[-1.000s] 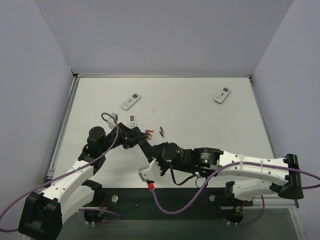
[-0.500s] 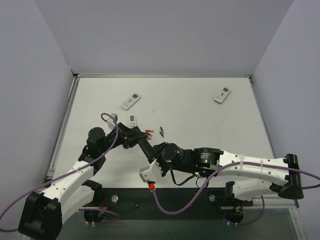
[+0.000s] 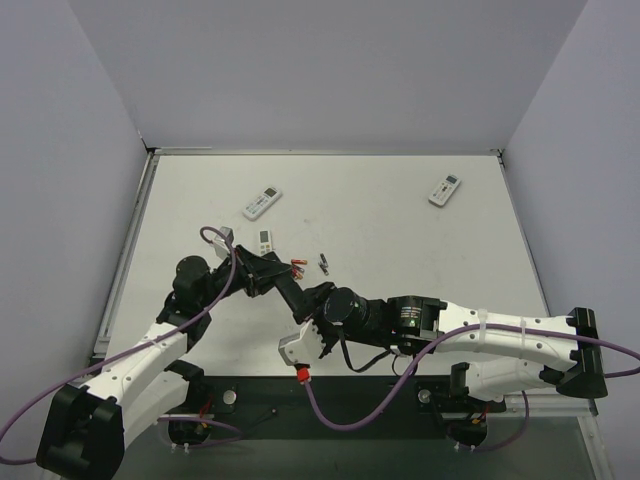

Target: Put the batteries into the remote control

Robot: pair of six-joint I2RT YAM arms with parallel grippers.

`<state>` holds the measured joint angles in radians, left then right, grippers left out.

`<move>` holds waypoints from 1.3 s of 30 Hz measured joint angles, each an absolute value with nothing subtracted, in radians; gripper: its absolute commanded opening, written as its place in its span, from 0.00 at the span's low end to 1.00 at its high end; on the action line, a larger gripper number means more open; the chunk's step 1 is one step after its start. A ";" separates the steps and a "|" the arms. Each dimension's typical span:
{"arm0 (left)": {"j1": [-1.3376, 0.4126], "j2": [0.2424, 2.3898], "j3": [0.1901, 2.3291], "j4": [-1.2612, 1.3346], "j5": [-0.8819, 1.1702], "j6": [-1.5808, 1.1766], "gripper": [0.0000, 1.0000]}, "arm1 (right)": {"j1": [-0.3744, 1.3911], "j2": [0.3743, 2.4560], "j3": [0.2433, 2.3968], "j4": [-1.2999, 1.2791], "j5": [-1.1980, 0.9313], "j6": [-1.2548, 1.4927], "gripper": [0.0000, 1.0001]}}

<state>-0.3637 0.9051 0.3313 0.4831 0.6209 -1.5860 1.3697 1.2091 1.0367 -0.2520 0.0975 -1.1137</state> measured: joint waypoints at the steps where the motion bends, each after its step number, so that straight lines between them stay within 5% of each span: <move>1: -0.363 0.903 0.329 0.484 0.617 -1.586 0.00 | 1.370 1.209 1.037 -0.252 0.097 -1.108 0.52; 12: -0.351 0.885 0.250 0.583 0.542 -1.543 0.00 | 1.369 1.175 1.092 -0.331 0.097 -0.970 0.64; 22: -0.351 0.880 0.171 0.704 0.448 -1.533 0.00 | 1.325 1.173 1.285 -0.399 0.113 -0.525 0.84; 39: -0.351 0.809 0.142 0.761 0.393 -1.517 0.00 | 1.169 1.471 1.557 -0.597 0.090 0.165 0.84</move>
<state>-0.3511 0.8085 0.1421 0.7609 0.3935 -1.5173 1.1694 1.4708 1.5574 -0.5972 0.0898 0.1646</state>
